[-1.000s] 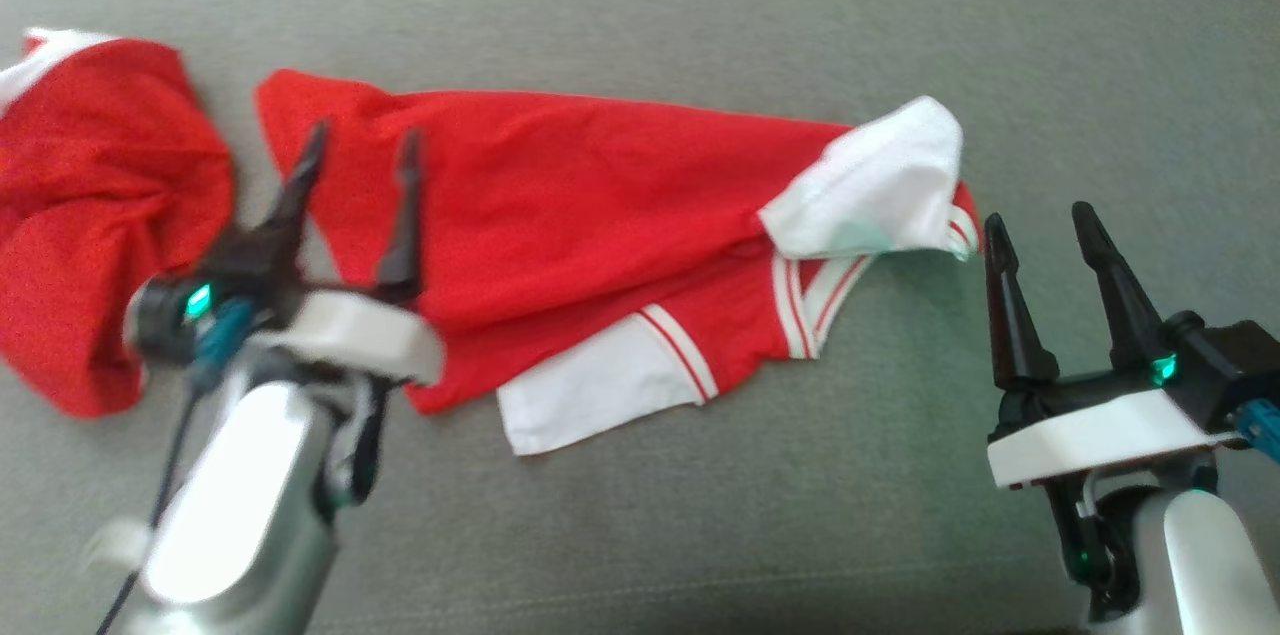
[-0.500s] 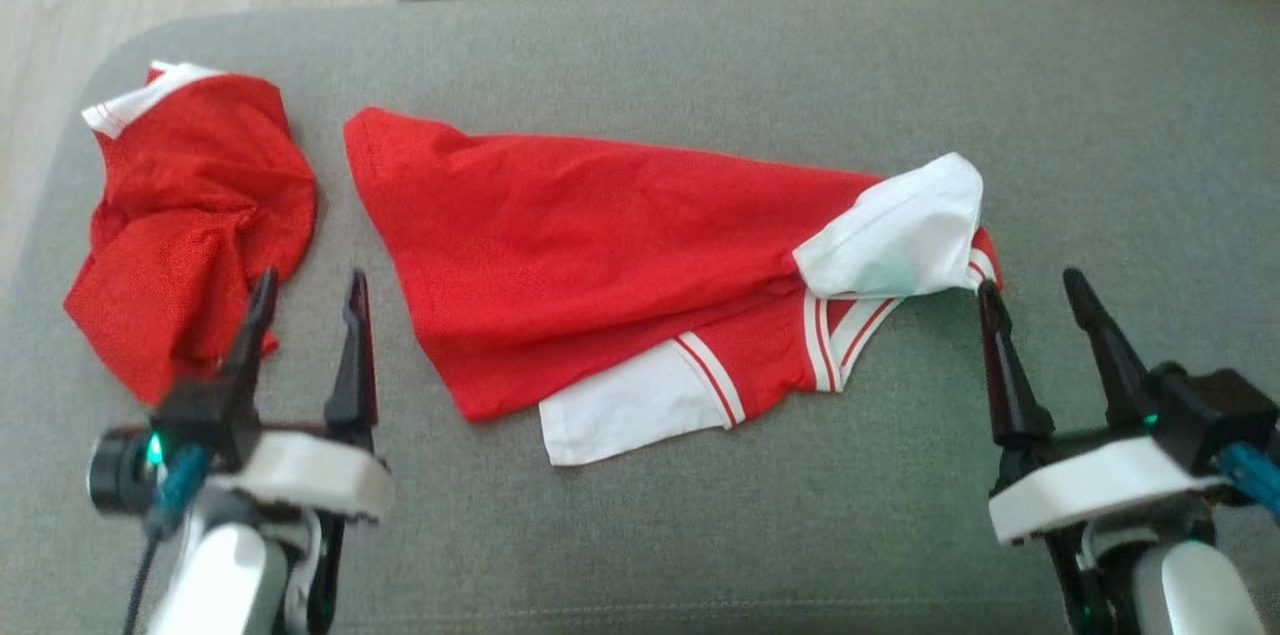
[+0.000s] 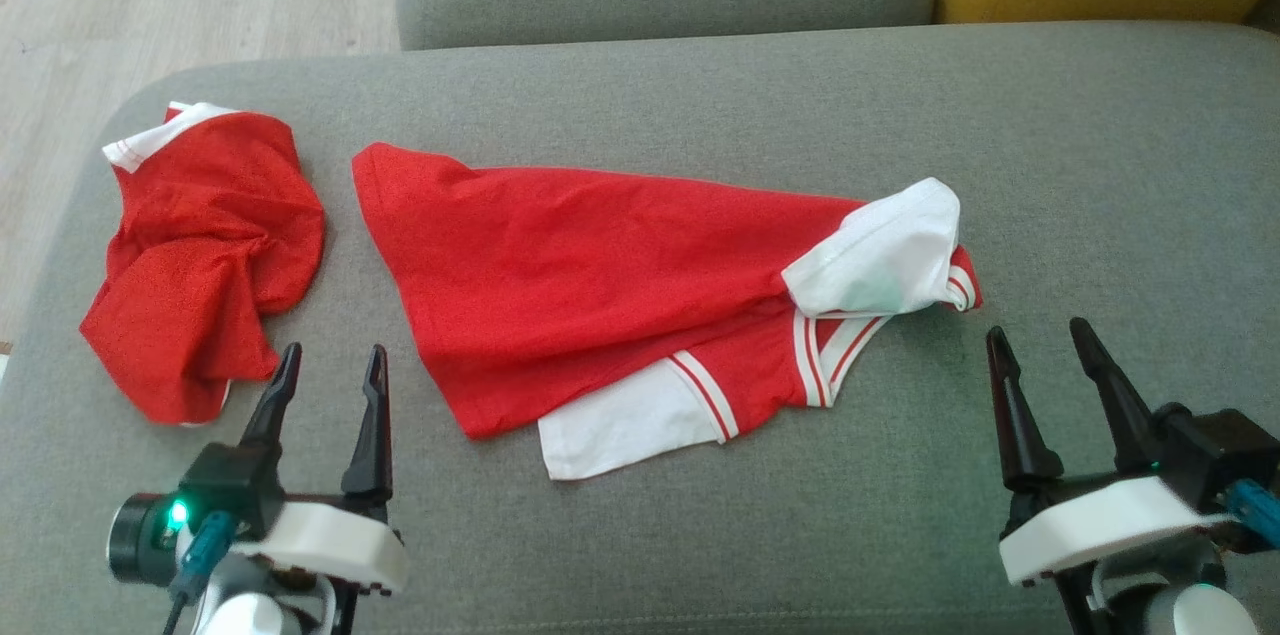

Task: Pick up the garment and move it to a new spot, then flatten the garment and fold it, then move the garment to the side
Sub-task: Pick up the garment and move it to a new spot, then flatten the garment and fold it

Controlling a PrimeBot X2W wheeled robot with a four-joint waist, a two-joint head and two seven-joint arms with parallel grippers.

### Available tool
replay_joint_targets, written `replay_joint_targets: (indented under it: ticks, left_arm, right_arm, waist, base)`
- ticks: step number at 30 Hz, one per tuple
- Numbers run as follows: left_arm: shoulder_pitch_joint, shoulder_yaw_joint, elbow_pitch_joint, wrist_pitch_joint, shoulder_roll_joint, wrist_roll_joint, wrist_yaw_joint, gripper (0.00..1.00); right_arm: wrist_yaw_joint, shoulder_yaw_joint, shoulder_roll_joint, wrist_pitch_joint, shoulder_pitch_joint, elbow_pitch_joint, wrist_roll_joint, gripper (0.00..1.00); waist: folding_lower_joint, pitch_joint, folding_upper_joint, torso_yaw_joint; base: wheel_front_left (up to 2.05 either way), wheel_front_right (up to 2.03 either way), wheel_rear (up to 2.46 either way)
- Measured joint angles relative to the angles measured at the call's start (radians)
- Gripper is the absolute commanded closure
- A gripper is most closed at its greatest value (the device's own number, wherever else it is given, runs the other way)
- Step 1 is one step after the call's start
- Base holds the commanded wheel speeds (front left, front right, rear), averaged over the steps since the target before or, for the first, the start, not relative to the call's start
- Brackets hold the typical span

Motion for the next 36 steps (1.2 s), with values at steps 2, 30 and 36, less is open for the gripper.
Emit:
replay_joint_targets:
  ticks: [2,30,36]
  left_arm:
    - [0.000,-0.005,0.000,0.000,0.001,0.000,0.001,0.00]
    - [-0.135,-0.020,-0.008,0.000,-0.006,0.024,0.000,0.00]
    - [-0.169,-0.023,0.001,0.000,-0.033,0.028,-0.009,0.00]
  right_arm:
    - [0.000,-0.001,0.000,0.000,0.000,0.000,0.000,0.00]
    - [0.000,-0.006,-0.122,0.311,-0.379,0.259,0.126,0.00]
    - [0.000,0.051,-0.186,0.427,-0.522,0.395,0.175,0.00]
  waist:
    - [0.0000,0.001,0.0000,0.000]
    - [0.0000,0.159,0.0000,0.045]
    - [0.0000,0.206,-0.0001,0.083]
  base:
    - [0.00,0.00,0.00]
    - [0.00,0.00,0.00]
    - [0.00,0.00,0.00]
